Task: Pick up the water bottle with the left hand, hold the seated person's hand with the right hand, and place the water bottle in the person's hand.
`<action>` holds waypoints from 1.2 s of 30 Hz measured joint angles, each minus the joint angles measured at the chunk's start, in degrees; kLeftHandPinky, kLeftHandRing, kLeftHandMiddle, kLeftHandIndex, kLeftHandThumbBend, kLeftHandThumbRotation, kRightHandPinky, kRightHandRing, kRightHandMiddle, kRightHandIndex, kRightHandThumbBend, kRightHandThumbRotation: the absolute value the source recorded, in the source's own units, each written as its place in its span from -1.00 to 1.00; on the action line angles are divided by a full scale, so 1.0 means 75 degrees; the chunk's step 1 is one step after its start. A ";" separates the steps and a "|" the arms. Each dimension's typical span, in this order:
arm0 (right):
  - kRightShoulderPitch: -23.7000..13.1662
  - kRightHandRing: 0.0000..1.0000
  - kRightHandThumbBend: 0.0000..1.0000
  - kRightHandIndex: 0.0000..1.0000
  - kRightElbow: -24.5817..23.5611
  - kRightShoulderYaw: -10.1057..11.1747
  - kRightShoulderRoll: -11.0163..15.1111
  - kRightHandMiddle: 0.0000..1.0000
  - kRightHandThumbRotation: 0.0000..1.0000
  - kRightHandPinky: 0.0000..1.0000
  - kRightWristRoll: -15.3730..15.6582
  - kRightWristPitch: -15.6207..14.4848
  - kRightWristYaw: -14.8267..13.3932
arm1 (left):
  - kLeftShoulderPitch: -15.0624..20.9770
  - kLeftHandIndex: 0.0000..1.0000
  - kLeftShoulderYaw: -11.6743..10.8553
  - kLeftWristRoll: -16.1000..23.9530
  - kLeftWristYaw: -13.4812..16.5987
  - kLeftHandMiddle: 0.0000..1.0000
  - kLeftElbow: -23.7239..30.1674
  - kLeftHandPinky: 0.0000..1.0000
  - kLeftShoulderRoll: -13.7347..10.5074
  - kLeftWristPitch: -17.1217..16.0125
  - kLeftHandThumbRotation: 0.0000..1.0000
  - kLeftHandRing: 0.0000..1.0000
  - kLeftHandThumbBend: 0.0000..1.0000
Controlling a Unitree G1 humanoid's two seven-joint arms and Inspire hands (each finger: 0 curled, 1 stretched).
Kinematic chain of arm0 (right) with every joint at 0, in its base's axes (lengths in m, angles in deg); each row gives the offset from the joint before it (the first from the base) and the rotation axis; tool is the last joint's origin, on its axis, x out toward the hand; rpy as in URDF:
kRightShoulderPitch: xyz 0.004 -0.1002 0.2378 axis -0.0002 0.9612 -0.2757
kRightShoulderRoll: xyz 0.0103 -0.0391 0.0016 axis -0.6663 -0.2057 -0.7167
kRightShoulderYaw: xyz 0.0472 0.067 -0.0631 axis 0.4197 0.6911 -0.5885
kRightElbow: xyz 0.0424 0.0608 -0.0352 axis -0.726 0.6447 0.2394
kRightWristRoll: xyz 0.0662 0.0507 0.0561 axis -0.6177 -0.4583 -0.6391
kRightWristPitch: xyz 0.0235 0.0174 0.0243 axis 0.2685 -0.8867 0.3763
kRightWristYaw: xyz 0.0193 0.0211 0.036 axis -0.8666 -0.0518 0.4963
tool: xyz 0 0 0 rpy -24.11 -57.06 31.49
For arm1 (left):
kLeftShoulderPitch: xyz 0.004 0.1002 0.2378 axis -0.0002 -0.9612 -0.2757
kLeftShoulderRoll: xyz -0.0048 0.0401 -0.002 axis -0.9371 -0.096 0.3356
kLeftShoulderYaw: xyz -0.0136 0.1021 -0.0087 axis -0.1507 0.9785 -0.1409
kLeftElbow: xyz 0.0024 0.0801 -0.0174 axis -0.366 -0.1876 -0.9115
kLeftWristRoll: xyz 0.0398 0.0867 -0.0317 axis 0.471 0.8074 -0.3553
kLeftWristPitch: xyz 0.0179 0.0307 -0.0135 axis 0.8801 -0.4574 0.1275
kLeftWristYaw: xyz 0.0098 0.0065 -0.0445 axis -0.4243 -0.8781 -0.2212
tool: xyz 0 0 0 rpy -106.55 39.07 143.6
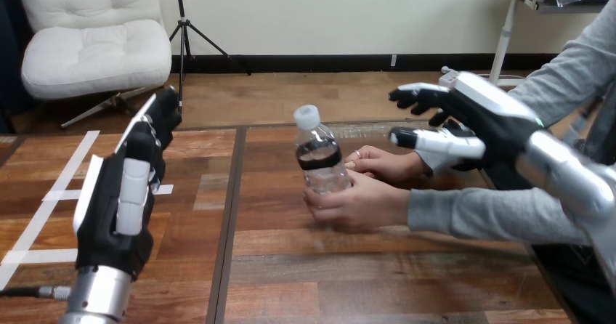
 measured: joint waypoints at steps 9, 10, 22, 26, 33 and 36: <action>0.1261 0.74 0.77 0.75 -0.0777 0.0603 -0.0315 0.76 1.00 0.64 -0.1701 0.0188 0.0161 | -0.0333 0.70 0.0047 -0.0003 -0.0029 0.77 0.0236 0.80 0.0104 0.0026 1.00 0.76 0.74; 0.1381 0.75 0.77 0.76 -0.0841 0.0656 -0.0374 0.77 1.00 0.66 -0.1888 0.0187 0.0203 | -0.0351 0.69 0.0059 -0.0002 -0.0028 0.77 0.0238 0.79 0.0115 0.0027 1.00 0.75 0.74; 0.2938 0.81 0.80 0.80 -0.2014 0.0989 -0.1478 0.82 1.00 0.78 -0.4027 -0.0231 0.0426 | -0.0636 0.66 0.0270 0.0026 0.0001 0.71 0.0315 0.74 0.0279 0.0027 1.00 0.70 0.66; 0.3437 0.83 0.82 0.81 -0.2437 0.0985 -0.1892 0.82 1.00 0.83 -0.4350 -0.0430 0.0384 | -0.0698 0.67 0.0348 0.0035 -0.0002 0.72 0.0316 0.74 0.0358 0.0026 1.00 0.72 0.66; 0.4201 0.91 0.81 0.85 -0.3092 0.0980 -0.2554 0.88 1.00 0.96 -0.4716 -0.0620 0.0278 | -0.0827 0.68 0.0507 0.0061 -0.0003 0.73 0.0324 0.78 0.0399 0.0025 1.00 0.74 0.70; 0.4465 0.93 0.81 0.87 -0.3350 0.0978 -0.2803 0.91 1.00 0.98 -0.4796 -0.0676 0.0222 | -0.0875 0.68 0.0545 0.0101 -0.0004 0.73 0.0327 0.80 0.0406 0.0025 1.00 0.75 0.70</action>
